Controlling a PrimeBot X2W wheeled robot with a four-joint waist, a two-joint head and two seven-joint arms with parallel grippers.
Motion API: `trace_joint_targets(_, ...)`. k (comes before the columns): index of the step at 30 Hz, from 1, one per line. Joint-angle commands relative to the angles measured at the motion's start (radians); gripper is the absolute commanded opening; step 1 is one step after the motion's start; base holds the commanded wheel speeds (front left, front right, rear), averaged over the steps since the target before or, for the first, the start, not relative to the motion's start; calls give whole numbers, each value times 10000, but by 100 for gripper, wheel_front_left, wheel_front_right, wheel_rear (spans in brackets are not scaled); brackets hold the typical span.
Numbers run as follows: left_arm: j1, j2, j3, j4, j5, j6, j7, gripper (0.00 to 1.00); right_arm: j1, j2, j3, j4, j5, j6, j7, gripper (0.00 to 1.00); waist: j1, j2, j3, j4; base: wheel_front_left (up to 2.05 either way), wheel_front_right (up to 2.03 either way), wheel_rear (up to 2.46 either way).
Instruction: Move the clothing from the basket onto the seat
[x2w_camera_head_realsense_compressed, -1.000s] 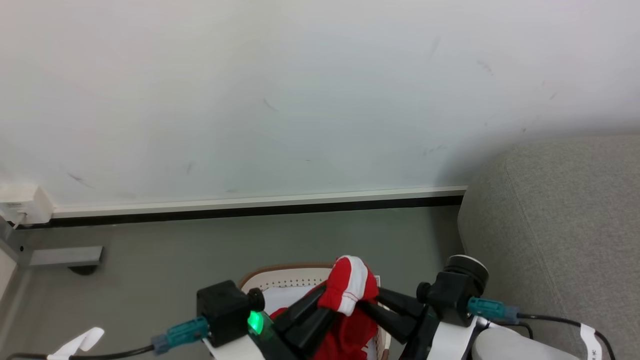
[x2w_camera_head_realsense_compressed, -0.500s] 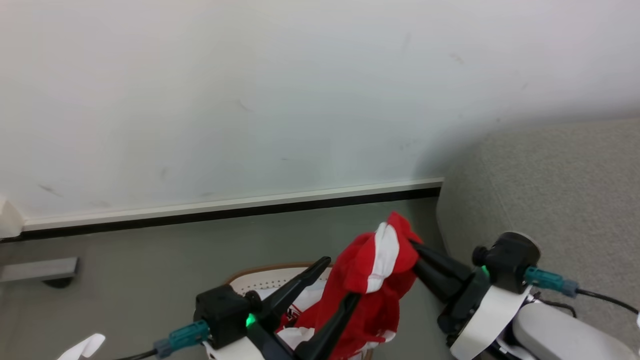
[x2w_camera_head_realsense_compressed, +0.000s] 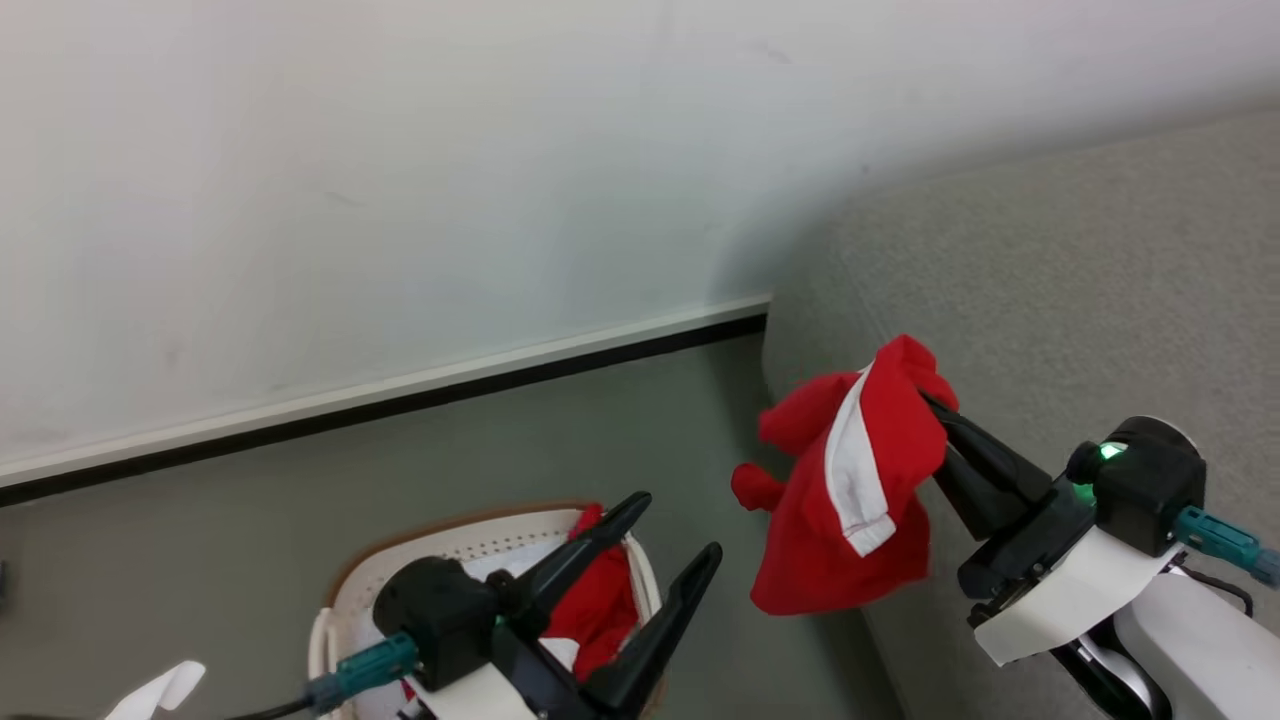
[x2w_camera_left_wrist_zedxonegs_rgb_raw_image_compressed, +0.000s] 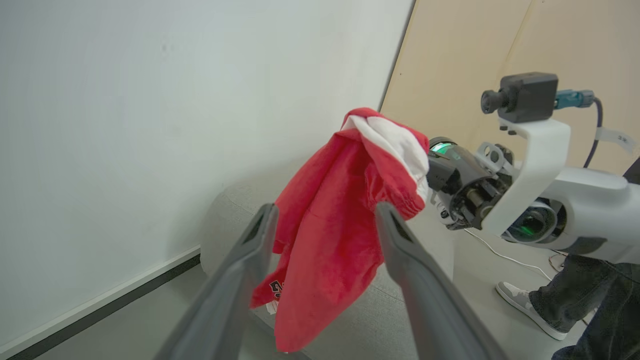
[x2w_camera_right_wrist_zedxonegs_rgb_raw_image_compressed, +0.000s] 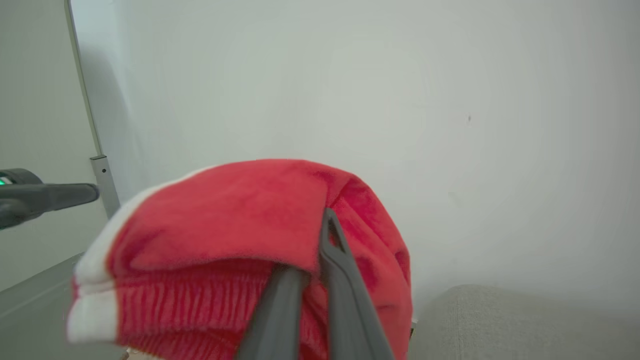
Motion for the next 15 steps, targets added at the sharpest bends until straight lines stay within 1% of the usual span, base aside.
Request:
trace_joint_targets(1, -169, 69, -22, -50, 159, -39, 7, 100, 182, 68, -248, -125, -218, -23, -53, 0, -1, -1, 350, -381, 0, 0, 0)
trace_joint_targets(7, -569, 146, -119, -185, 377, -86, 53, 100, 462, 238, -1257, -462, -869, -25, -53, 0, -1, -1, 979, -677, 0, 0, 0)
trace_joint_targets(11, -924, 259, -176, -364, 512, -146, 78, 100, 429, 409, -1972, -627, -1589, -25, -48, 0, -1, -1, 1582, -605, 0, 0, 0)
trace_joint_targets(15, -1390, 350, -128, -541, 668, -196, 108, 100, -47, 706, -3094, -701, -2593, -25, -44, 0, -1, -1, 2343, -474, 0, 0, 0)
